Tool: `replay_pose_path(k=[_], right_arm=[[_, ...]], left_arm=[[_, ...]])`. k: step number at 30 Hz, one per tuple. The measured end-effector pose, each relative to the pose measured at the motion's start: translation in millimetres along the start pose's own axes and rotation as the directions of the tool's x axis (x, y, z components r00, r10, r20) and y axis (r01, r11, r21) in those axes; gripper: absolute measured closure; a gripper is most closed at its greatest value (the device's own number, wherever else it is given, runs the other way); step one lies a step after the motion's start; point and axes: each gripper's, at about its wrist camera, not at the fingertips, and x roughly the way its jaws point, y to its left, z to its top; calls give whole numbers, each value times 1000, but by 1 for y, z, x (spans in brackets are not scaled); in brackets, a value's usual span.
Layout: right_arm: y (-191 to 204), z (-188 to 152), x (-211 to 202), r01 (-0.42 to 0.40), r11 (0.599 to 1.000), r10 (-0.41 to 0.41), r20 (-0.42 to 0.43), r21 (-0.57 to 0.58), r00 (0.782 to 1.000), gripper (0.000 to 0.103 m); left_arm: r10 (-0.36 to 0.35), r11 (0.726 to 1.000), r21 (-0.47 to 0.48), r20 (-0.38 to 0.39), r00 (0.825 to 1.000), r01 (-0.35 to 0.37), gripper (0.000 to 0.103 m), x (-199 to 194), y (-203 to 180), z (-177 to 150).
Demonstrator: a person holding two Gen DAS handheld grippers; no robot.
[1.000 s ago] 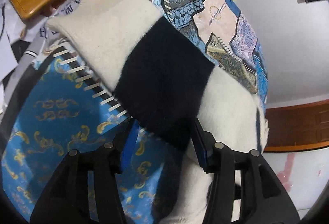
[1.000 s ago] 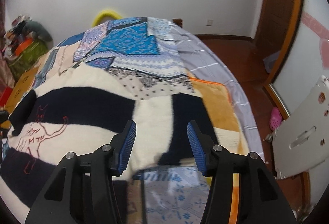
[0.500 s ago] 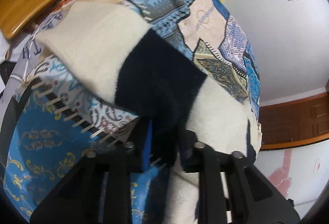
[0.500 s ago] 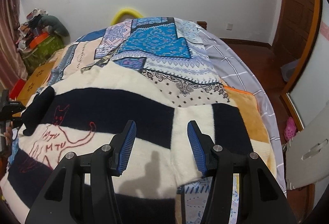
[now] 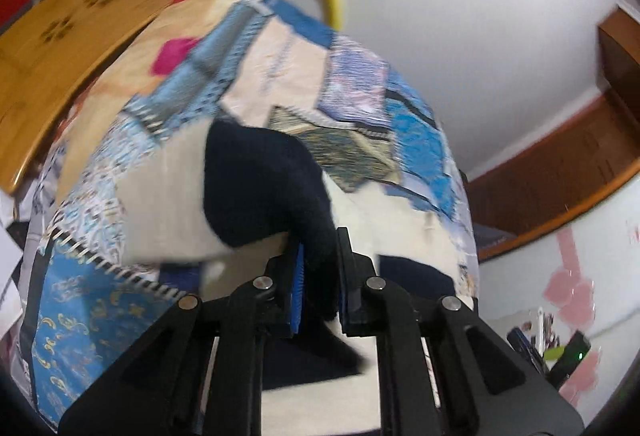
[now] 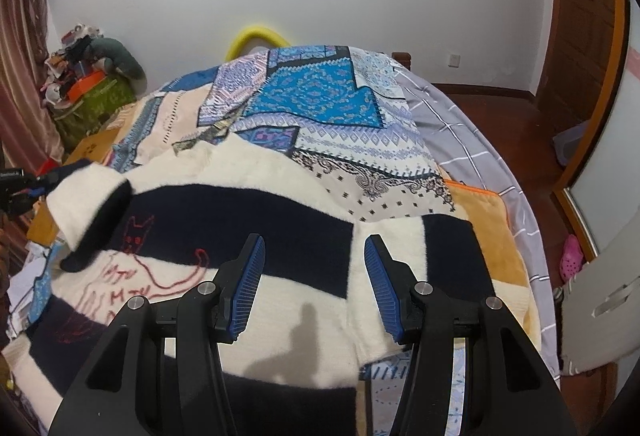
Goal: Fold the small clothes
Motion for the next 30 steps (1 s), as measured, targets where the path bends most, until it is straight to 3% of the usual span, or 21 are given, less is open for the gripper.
replay_pose_path(k=[5,11,23,26,30], right_arm=[[8,1,-7,-33,999,33,18,-1,999,55],[18,4,-12,-67,998,68,37,-15,997,55],[43,7,-10,-122,991,124,26,-63,992,54],[51,8,-9,-139,987,141,22,-76,990,54],[66,10,-7,-155,983,157,15,-100,987,54]], left_arm=[[28,990,141,-22,999,-25,90,4,-54,-12],[91,959,274,-43,995,-76,90,15,-95,-32],[154,924,366,-81,985,-114,90,42,-125,-69],[165,916,382,-90,982,-119,87,44,-127,-74],[165,909,401,-97,981,-113,71,36,-126,-79]])
